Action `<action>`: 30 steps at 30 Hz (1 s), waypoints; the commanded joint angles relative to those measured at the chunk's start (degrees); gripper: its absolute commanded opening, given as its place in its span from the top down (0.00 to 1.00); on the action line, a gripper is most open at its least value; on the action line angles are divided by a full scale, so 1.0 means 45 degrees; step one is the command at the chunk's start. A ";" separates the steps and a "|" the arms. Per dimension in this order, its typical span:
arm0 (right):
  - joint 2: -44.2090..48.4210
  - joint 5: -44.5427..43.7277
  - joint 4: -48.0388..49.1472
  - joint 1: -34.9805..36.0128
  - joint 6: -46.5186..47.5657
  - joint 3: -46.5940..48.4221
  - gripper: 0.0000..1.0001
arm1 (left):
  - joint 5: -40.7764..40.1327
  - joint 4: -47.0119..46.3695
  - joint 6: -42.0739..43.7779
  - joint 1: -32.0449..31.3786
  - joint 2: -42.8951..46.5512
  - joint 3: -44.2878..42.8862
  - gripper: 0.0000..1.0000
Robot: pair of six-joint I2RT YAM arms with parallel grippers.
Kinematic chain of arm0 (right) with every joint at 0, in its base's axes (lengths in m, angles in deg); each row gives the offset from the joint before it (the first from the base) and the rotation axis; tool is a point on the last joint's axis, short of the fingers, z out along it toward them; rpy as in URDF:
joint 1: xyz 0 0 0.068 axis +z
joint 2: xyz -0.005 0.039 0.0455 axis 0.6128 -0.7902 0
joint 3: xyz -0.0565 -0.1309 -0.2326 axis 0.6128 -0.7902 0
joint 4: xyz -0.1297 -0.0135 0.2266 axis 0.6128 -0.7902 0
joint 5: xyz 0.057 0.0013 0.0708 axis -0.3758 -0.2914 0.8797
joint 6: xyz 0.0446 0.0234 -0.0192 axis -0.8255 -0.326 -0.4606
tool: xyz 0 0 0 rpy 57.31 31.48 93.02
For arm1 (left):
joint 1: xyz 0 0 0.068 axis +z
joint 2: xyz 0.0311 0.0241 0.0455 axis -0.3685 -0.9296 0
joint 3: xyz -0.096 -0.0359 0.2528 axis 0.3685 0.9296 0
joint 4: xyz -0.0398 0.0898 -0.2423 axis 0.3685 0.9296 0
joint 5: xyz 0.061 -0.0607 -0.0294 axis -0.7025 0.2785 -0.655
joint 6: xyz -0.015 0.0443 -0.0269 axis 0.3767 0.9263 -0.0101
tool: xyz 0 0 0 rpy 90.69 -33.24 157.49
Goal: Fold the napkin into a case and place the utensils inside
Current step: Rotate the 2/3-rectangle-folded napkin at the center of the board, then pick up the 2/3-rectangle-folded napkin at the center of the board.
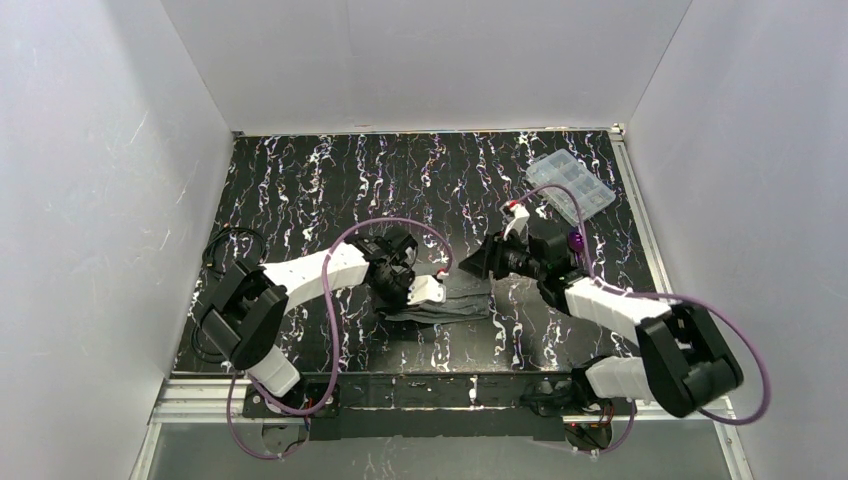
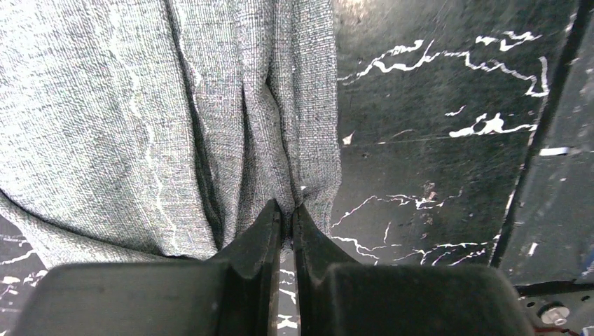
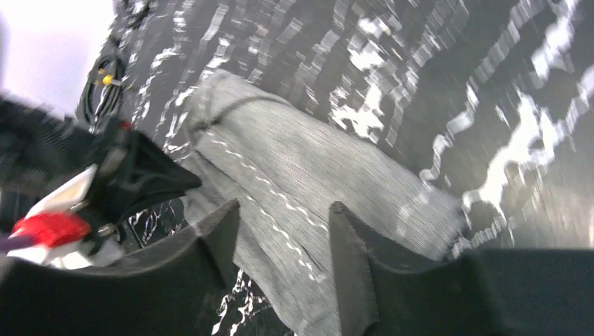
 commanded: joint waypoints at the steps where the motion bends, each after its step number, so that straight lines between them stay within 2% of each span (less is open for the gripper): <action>1: 0.1338 -0.0215 0.2813 0.1587 0.3444 -0.0330 0.36 | 0.2332 0.1509 0.0346 0.0379 -0.0386 -0.0853 1.00; 7: 0.2381 -0.0926 0.3130 0.2603 0.4435 -0.1129 0.34 | 0.3805 0.2327 0.0777 0.1199 -0.0754 -0.1569 1.00; 11: 0.3023 -0.0874 0.4051 0.2721 0.4387 -0.2132 0.26 | 0.4420 0.2891 0.1456 0.1566 -0.0878 -0.1856 1.00; 18: 0.1690 0.0303 0.5036 0.2976 0.4503 -0.2037 0.22 | 0.4846 0.3458 0.2013 0.1868 -0.1299 -0.2382 1.00; 26: 0.1860 -0.2751 0.4215 0.5416 0.6950 -0.2194 0.23 | 0.5316 0.4363 0.2730 0.2178 -0.1737 -0.3001 1.00; 30: 0.1543 -0.3560 0.4300 0.6549 0.7670 -0.2264 0.23 | 0.5440 0.4730 0.3013 0.2279 -0.2020 -0.3177 1.00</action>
